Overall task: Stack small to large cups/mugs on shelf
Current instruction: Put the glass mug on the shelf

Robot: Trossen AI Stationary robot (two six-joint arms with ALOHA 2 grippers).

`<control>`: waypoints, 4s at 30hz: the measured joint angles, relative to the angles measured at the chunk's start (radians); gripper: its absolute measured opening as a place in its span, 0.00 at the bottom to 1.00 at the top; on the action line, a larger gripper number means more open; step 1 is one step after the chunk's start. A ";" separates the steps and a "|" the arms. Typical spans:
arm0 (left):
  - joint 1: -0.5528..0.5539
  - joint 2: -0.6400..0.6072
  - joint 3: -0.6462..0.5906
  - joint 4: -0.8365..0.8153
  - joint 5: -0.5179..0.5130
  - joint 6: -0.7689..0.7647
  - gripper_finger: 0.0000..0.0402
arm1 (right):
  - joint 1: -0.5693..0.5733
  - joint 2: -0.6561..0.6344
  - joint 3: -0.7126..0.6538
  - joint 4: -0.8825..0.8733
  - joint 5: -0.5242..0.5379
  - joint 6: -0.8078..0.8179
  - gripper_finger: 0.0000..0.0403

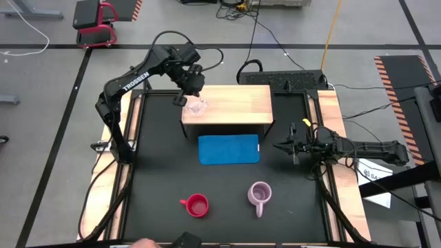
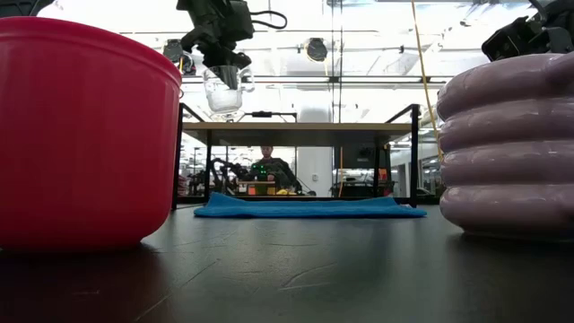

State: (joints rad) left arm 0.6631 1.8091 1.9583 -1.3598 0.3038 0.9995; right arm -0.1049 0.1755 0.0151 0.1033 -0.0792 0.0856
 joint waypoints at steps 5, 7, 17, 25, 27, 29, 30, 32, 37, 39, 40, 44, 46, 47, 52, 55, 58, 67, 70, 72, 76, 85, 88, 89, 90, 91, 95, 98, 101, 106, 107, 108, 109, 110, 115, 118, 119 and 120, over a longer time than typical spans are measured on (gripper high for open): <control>-0.011 0.000 0.000 -0.019 -0.001 -0.014 0.00 | 0.000 0.000 0.000 -0.004 0.000 0.000 0.00; -0.015 0.001 0.000 -0.024 -0.013 -0.014 0.00 | 0.000 0.000 0.000 -0.004 0.000 0.000 0.00; -0.019 0.005 -0.004 -0.027 -0.077 -0.031 0.00 | 0.000 0.000 0.000 -0.004 0.000 0.000 0.00; -0.024 0.022 -0.005 -0.038 -0.077 -0.036 0.00 | 0.000 0.000 0.000 -0.004 0.000 0.000 0.00; -0.024 0.042 -0.005 -0.048 -0.097 -0.041 0.00 | 0.000 0.000 0.000 -0.004 0.000 -0.001 0.00; -0.027 0.061 -0.003 -0.046 -0.112 -0.041 0.00 | 0.000 0.000 0.000 -0.004 0.000 0.000 0.00; -0.026 0.066 -0.002 -0.046 -0.113 -0.041 0.00 | 0.000 0.000 0.000 -0.004 0.000 0.000 0.00; -0.026 0.077 0.001 -0.046 -0.113 -0.040 0.00 | 0.000 0.000 0.000 -0.004 0.000 0.001 0.00; -0.026 0.080 0.001 -0.038 -0.114 -0.037 0.00 | 0.000 0.000 0.000 -0.004 0.000 0.003 0.00; -0.026 0.081 0.006 -0.042 -0.114 -0.040 0.00 | 0.000 0.000 0.000 -0.004 0.000 0.003 0.00; -0.026 0.082 0.010 -0.044 -0.115 -0.041 0.01 | 0.000 0.000 0.000 -0.004 0.000 0.001 0.00; -0.027 0.085 0.016 -0.040 -0.119 -0.052 0.03 | 0.000 0.000 0.000 -0.004 0.000 0.000 0.00; -0.027 0.085 0.016 -0.033 -0.121 -0.054 0.05 | 0.000 0.000 0.000 -0.004 0.000 0.000 0.00; -0.027 0.086 0.016 -0.031 -0.121 -0.063 0.07 | 0.000 0.000 0.000 -0.004 0.000 0.000 0.00; -0.027 0.094 0.012 -0.034 -0.121 -0.089 0.14 | 0.000 0.000 0.000 -0.004 0.000 0.000 0.00; -0.027 0.090 0.013 -0.034 -0.119 -0.098 0.18 | 0.000 0.000 0.000 -0.004 0.000 0.000 0.00; -0.027 0.090 0.013 -0.035 -0.116 -0.112 0.22 | 0.000 0.000 0.000 -0.004 0.000 0.000 0.00; -0.027 0.090 0.014 -0.036 -0.102 -0.123 0.34 | 0.000 0.000 0.000 -0.004 0.000 0.000 0.00; -0.027 0.085 0.014 -0.036 -0.103 -0.122 0.37 | 0.000 0.000 0.000 -0.004 0.000 0.000 0.00; -0.024 0.074 0.014 -0.033 -0.103 -0.122 0.39 | 0.000 0.000 0.000 -0.004 0.000 0.000 0.00; -0.023 0.044 0.015 -0.033 -0.103 -0.129 0.42 | 0.000 0.000 0.000 -0.004 0.000 -0.001 0.00; -0.026 -0.003 0.016 -0.031 -0.096 -0.153 0.44 | 0.000 0.000 0.000 -0.004 0.000 -0.011 0.00; -0.031 -0.018 0.016 -0.031 -0.102 -0.159 0.44 | 0.000 0.000 0.000 -0.004 0.000 -0.011 0.00; -0.031 -0.023 0.016 -0.031 -0.109 -0.165 0.44 | 0.000 0.000 0.000 -0.004 0.000 -0.010 0.00; -0.031 -0.029 0.016 -0.030 -0.114 -0.168 0.44 | 0.000 0.000 0.000 -0.004 0.000 -0.008 0.00; -0.031 -0.037 0.016 -0.028 -0.118 -0.172 0.44 | 0.000 0.000 0.000 -0.004 0.000 -0.008 0.00; -0.030 -0.077 0.016 -0.008 -0.118 -0.224 0.44 | 0.000 0.000 0.000 -0.004 0.000 -0.008 0.00; -0.030 -0.096 0.016 0.023 -0.118 -0.317 0.44 | 0.000 0.000 0.000 -0.004 0.000 -0.008 0.00; -0.030 -0.107 0.016 0.046 -0.118 -0.439 0.44 | 0.000 0.000 0.000 -0.004 0.000 -0.008 0.00; -0.043 -0.105 0.016 0.024 -0.083 -0.547 0.44 | 0.000 0.000 0.000 -0.004 0.000 -0.012 0.00; -0.054 -0.105 0.016 0.010 -0.082 -0.538 0.44 | 0.000 0.000 0.000 -0.004 0.000 -0.013 0.00; -0.067 -0.105 0.016 -0.003 -0.081 -0.520 0.44 | 0.000 0.000 0.000 -0.004 0.000 -0.013 0.00; -0.078 -0.105 0.016 -0.023 -0.080 -0.501 0.44 | 0.000 0.000 0.000 -0.004 0.000 -0.014 0.00; -0.091 -0.105 0.016 -0.047 -0.080 -0.480 0.44 | 0.000 0.000 0.000 -0.004 0.000 -0.014 0.00; -0.160 -0.105 0.016 -0.125 -0.135 -0.374 0.44 | 0.000 0.000 0.000 -0.004 0.000 -0.015 0.00; -0.190 -0.104 0.016 -0.103 -0.208 -0.366 0.44 | 0.000 0.000 0.000 -0.004 0.000 -0.015 0.00; -0.192 -0.104 0.016 -0.102 -0.224 -0.365 0.44 | 0.000 0.000 0.000 -0.004 0.000 -0.015 0.00; -0.190 -0.104 0.016 -0.101 -0.231 -0.364 0.44 | 0.000 0.000 0.000 -0.004 0.000 -0.015 0.00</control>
State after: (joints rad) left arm 0.4730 1.7050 1.9747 -1.4612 0.0727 0.6352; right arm -0.1049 0.1757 0.0149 0.0990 -0.0795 0.0708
